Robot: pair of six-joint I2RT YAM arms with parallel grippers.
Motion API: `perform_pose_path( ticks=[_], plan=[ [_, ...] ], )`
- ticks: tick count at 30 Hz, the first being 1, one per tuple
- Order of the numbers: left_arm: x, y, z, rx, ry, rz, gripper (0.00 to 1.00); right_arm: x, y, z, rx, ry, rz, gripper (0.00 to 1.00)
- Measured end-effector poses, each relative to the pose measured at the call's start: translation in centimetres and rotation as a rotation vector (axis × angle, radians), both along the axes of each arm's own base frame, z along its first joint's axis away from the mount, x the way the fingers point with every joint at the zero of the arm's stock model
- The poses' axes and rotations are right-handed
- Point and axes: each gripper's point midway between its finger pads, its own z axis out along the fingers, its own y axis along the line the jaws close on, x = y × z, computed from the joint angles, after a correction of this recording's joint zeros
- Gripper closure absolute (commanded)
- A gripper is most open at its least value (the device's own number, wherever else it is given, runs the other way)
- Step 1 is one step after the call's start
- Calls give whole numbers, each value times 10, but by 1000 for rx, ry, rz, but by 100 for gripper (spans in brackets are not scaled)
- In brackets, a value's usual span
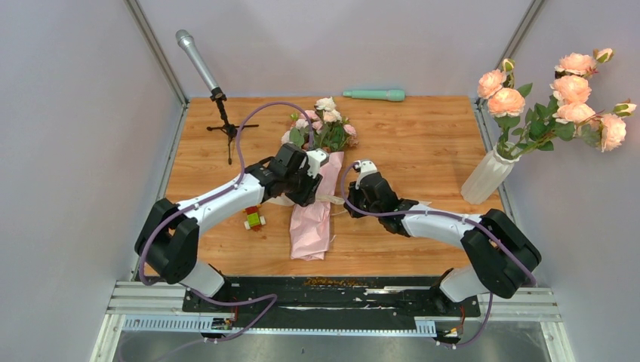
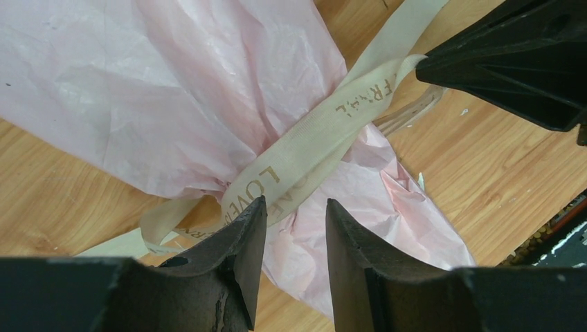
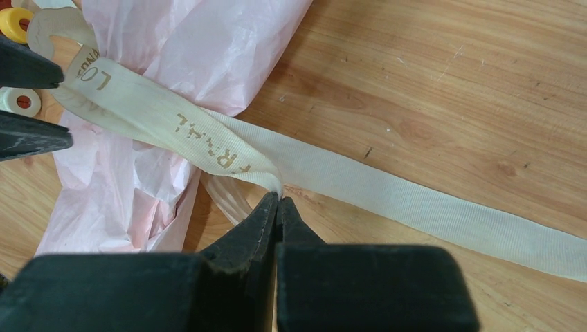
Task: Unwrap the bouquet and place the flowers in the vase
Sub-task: Untie the ribbon from the wrapping paper.
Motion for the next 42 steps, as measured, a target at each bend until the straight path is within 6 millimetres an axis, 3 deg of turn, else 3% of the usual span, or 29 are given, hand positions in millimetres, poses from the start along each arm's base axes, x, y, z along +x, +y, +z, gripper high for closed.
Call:
perform_pose_path(
  ticks=[6, 13, 24, 32, 42],
  plan=[
    [0, 1, 14, 5, -64, 10, 63, 1, -1, 0, 7, 2, -1, 100],
    [-2, 0, 13, 16, -67, 3, 65, 1, -3, -2, 13, 7, -5, 100],
    [-9, 3, -17, 95, 1, -27, 62, 1, -3, -2, 26, 17, 4, 100],
    [-8, 5, -20, 118, 0, -29, 51, 0, 0, -5, 35, 30, 17, 100],
    [-4, 3, -15, 115, -14, -25, 45, -1, 2, -8, 42, 39, 26, 100]
  ],
)
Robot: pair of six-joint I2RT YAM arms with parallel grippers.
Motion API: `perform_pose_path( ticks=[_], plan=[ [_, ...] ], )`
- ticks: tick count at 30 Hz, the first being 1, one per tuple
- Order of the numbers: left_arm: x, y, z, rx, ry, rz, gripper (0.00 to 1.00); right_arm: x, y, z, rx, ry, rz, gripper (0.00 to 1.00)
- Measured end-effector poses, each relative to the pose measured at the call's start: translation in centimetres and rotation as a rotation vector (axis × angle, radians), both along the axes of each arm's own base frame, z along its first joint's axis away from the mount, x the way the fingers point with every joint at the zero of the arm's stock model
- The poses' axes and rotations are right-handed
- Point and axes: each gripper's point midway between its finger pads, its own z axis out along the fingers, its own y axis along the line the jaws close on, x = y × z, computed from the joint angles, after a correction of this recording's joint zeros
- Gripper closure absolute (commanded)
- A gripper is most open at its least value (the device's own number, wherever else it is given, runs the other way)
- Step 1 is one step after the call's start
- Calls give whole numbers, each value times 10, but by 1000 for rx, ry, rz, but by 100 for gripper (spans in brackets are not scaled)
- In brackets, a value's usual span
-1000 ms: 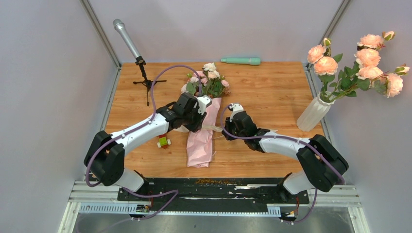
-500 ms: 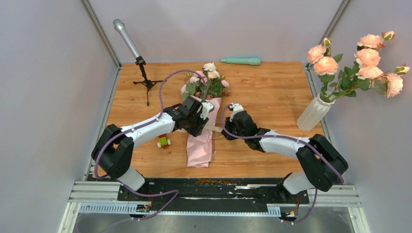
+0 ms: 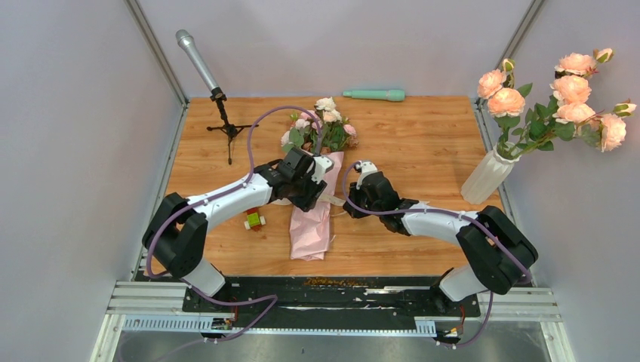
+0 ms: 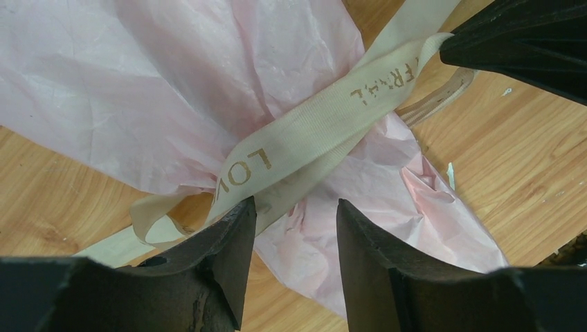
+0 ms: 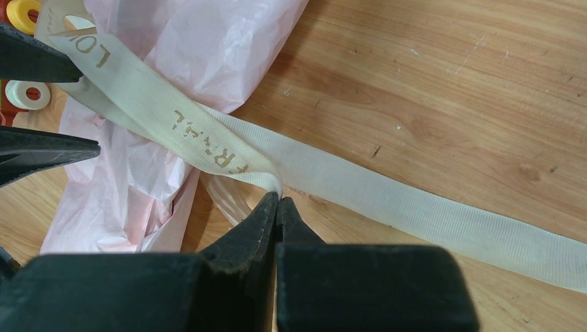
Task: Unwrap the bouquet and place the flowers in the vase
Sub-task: Untie the ribbon from the wrapping paper.
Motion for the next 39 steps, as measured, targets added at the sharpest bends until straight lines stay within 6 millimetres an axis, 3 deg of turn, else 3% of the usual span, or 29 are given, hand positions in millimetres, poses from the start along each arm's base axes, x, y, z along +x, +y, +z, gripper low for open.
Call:
perform_pose_path(
  ticks=[9, 27, 39],
  plan=[
    [6, 1, -7, 33, -1, -2, 43, 0, 1, 1, 15, 6, 3, 100],
    [11, 5, -7, 68, -26, -5, 97, 0, 2, 2, 26, 4, 0, 100],
    [11, 2, 6, 36, -42, -5, 100, 0, -15, -9, -22, 9, -70, 100]
  ],
)
